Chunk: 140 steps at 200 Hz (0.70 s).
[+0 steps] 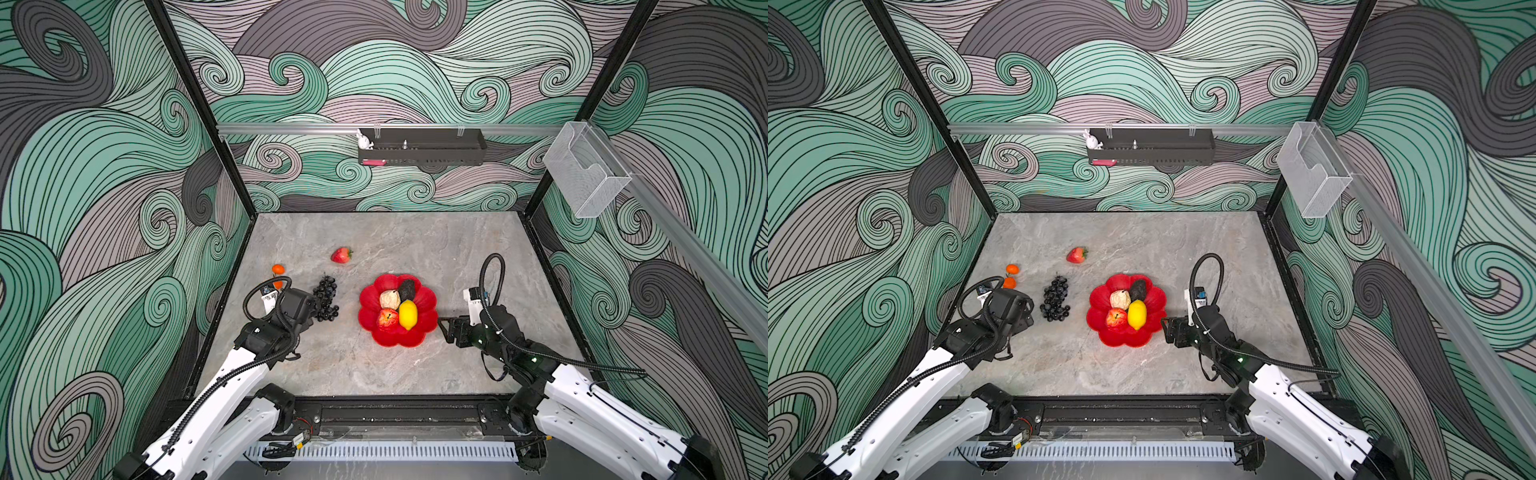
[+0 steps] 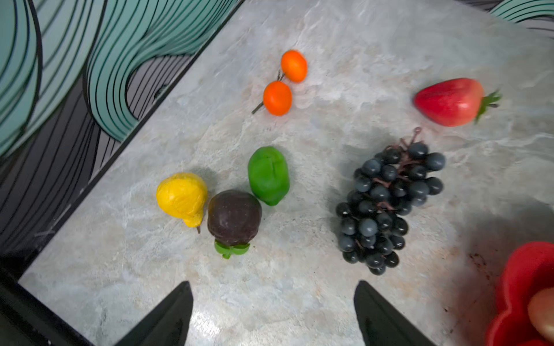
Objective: Arrange fruit in a fruit bowl
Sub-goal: Move the fruit to the middle-left of the table.
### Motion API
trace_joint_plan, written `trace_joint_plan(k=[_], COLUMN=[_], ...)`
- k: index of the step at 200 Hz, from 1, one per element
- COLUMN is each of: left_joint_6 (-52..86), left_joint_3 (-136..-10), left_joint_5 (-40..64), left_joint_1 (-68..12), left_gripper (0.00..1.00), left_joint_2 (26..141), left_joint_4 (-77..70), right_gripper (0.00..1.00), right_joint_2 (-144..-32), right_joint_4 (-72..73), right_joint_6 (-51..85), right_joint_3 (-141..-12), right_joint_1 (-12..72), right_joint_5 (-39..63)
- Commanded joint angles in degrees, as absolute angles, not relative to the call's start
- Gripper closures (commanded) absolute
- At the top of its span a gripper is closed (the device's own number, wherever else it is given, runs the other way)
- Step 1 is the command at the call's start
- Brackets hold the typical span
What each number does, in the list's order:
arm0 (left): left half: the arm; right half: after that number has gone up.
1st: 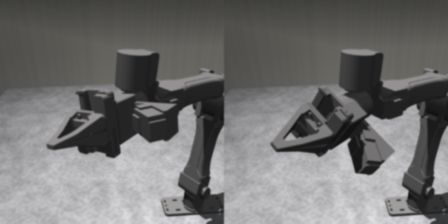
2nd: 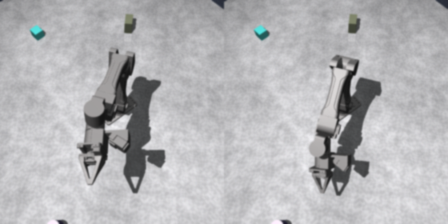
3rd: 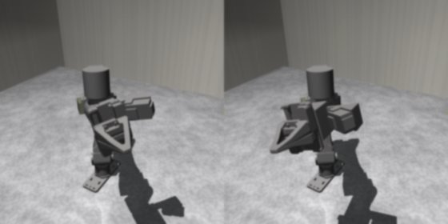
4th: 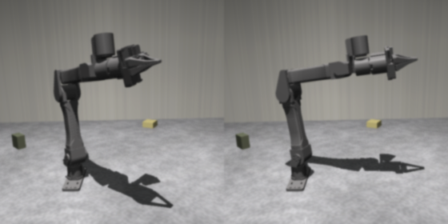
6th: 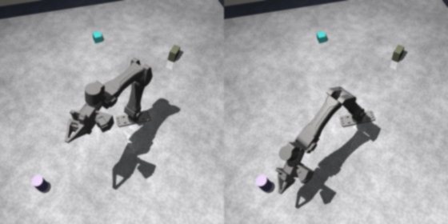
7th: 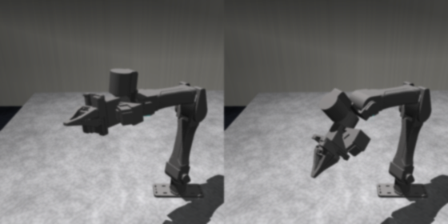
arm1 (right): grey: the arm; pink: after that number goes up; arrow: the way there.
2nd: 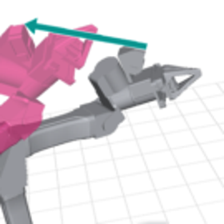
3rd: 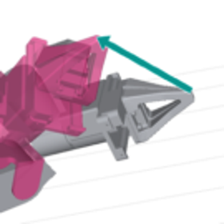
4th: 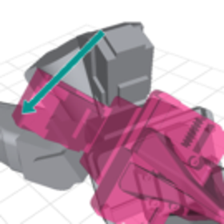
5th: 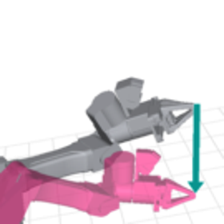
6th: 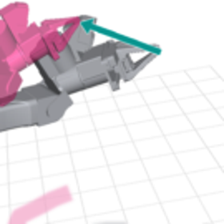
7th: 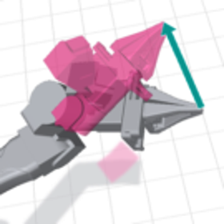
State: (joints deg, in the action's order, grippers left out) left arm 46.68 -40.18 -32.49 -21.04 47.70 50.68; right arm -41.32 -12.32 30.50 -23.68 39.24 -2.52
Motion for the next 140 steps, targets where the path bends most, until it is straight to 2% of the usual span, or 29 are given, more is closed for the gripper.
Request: trace_joint_plan(k=[1,36,88,140], left_joint_6=[46.1,43.1,44.3,43.9], left_joint_3=[-39.6,-42.8,-41.4,-44.5], left_joint_5=[-28.0,-21.2,-10.2,-12.4], left_joint_1=[-14.7,-5.3,3.2,5.4], left_gripper=[0.14,0.14,0.2,0.2], left_joint_2=[52.4,63.0,68.1,73.0], left_joint_4=[47.7,48.3,43.6,41.7], right_gripper=[0.18,0.18,0.16,0.16], right_joint_2=[-40.0,-35.8,-32.6,-33.0], right_joint_4=[-11.0,-13.0,-13.1,-13.1], right_joint_6=[30.1,29.9,29.5,29.7], right_joint_3=[-22.8,-22.3,-21.3,-21.3], right_joint_1=[39.0,39.0,39.0,39.0], right_joint_5=[-2.0,-3.9,-5.0,-4.7])
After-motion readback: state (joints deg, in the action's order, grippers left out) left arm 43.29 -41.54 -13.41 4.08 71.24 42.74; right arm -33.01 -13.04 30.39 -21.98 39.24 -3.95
